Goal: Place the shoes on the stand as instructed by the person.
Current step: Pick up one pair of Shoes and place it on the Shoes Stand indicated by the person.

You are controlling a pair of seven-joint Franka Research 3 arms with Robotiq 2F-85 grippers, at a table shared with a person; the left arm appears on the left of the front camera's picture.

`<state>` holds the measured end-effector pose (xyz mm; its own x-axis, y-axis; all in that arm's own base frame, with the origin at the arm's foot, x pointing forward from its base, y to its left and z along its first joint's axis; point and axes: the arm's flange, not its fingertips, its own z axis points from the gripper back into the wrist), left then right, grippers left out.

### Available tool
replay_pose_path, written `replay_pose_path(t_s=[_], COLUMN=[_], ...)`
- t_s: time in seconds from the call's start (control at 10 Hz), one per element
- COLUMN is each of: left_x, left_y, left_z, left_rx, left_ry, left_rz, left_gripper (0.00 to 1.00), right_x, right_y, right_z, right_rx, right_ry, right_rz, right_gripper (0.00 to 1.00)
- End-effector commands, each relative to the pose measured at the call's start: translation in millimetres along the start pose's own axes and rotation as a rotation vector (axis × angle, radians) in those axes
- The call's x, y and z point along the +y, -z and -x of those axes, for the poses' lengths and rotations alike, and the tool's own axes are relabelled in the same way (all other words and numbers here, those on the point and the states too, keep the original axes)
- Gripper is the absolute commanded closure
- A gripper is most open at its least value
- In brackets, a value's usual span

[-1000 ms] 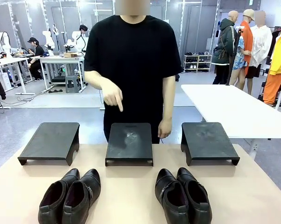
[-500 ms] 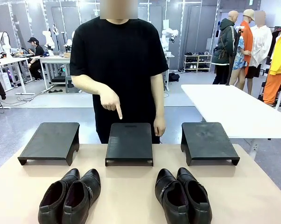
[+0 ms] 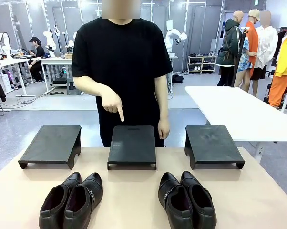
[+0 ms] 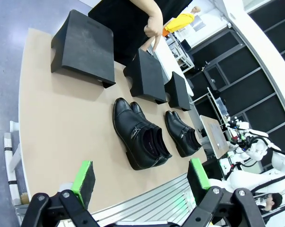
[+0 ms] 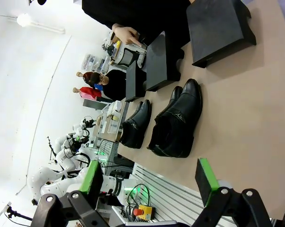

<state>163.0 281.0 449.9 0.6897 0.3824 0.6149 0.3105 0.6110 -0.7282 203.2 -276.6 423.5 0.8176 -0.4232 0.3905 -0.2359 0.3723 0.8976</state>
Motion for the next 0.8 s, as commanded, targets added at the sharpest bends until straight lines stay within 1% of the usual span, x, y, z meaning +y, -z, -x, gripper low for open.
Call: replay_pose_path(t_s=[0.0, 0.2, 0.4, 0.5, 0.6, 0.7], left_x=[-25, -71, -123, -148, -168, -184], left_y=[17, 58, 104, 134, 163, 197], left_z=[-14, -37, -56, -60, -62, -63], left_rx=[0.068, 0.221, 0.35, 0.427, 0.472, 0.543], left_ry=[0.032, 0.085, 0.111, 0.156, 0.21, 0.25], left_rz=[-0.032, -0.101, -0.128, -0.176, -0.191, -0.237], left_gripper=[0.0, 0.0, 0.0, 0.0, 0.0, 0.0], right_x=[1, 1, 1, 1, 1, 1], right_y=[-2, -2, -2, -2, -2, -2], right_z=[0, 0, 0, 0, 0, 0], right_rx=[-0.005, -0.005, -0.005, -0.005, -0.005, -0.005], right_ry=[0.0, 0.0, 0.0, 0.0, 0.0, 0.0], right_rz=[-0.006, -0.006, -0.006, -0.006, -0.006, -0.006], right_gripper=[0.0, 0.0, 0.0, 0.0, 0.0, 0.0])
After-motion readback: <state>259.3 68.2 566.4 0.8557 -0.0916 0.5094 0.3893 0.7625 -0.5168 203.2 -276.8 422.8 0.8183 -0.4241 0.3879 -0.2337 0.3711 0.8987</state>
